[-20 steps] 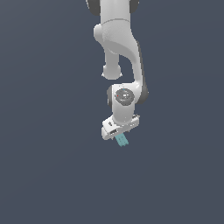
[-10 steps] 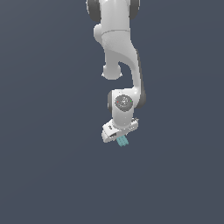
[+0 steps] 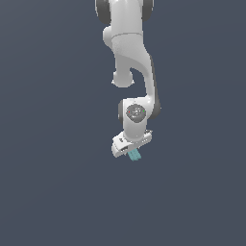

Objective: Pick up the object and move it to a goal position.

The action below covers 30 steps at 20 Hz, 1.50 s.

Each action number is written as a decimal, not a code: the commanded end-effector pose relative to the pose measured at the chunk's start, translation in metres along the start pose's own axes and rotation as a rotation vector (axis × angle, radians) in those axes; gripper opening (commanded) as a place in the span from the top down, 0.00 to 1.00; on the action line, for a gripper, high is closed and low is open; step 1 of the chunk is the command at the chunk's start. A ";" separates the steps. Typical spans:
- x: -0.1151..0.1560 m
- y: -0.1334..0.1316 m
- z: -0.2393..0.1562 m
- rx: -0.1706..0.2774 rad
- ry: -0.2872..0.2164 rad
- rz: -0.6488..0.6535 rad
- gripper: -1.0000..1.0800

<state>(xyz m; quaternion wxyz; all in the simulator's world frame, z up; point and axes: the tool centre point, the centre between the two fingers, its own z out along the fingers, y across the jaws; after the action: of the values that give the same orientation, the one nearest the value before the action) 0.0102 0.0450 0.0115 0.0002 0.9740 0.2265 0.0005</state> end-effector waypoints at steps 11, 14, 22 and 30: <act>-0.024 0.012 -0.012 0.000 0.000 0.000 1.00; -0.040 0.020 -0.019 0.000 0.000 0.000 1.00; -0.098 0.051 -0.049 0.000 -0.001 0.000 1.00; -0.140 0.075 -0.070 0.000 -0.001 0.000 1.00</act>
<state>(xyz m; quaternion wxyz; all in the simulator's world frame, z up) -0.0777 -0.0784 0.0783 0.0003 0.9742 0.2258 0.0001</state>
